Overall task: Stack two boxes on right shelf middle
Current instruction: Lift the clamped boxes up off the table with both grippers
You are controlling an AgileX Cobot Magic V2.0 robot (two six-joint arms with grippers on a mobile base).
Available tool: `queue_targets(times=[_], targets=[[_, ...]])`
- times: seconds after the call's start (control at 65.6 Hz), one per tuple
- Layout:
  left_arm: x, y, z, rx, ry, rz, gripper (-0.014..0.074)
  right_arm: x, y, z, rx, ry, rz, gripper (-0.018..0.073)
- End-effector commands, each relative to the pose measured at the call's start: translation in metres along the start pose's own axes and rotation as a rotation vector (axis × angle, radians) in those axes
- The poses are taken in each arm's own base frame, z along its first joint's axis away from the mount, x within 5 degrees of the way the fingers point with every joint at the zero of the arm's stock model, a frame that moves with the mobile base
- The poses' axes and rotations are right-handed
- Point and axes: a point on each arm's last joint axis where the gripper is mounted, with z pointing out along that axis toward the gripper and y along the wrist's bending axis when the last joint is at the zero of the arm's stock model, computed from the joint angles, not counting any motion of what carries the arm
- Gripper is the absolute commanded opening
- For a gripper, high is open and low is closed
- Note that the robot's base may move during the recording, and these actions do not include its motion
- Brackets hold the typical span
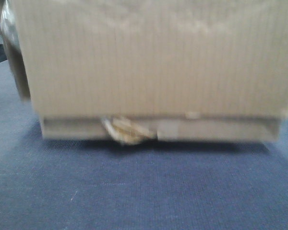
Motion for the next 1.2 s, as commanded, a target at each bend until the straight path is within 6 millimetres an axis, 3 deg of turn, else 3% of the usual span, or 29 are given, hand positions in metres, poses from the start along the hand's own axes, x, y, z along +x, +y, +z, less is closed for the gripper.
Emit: queue_targets(times=[0.0,0.289,0.503,0.609,1.188], targets=[[-0.004,0.001,-0.037,-0.016,-0.119,0.016,-0.0111,-0.009,0.003,-0.032,0.039,-0.137,-0.041,-0.0151],[-0.003,-0.003,-0.120,0.013,-0.359,0.024,-0.0111,-0.030,0.024,-0.117,0.053,-0.413,-0.107,-0.0151],[0.005,-0.004,-0.166,0.036,-0.532,0.028,-0.0111,-0.034,0.034,-0.159,0.061,-0.550,-0.137,-0.0151],[0.007,-0.004,-0.174,0.039,-0.569,0.029,-0.0111,-0.034,0.036,-0.165,0.063,-0.577,-0.141,-0.0151],[0.001,-0.004,-0.173,0.042,-0.609,0.030,-0.0111,-0.034,0.036,-0.165,0.063,-0.576,-0.141,-0.0151]])
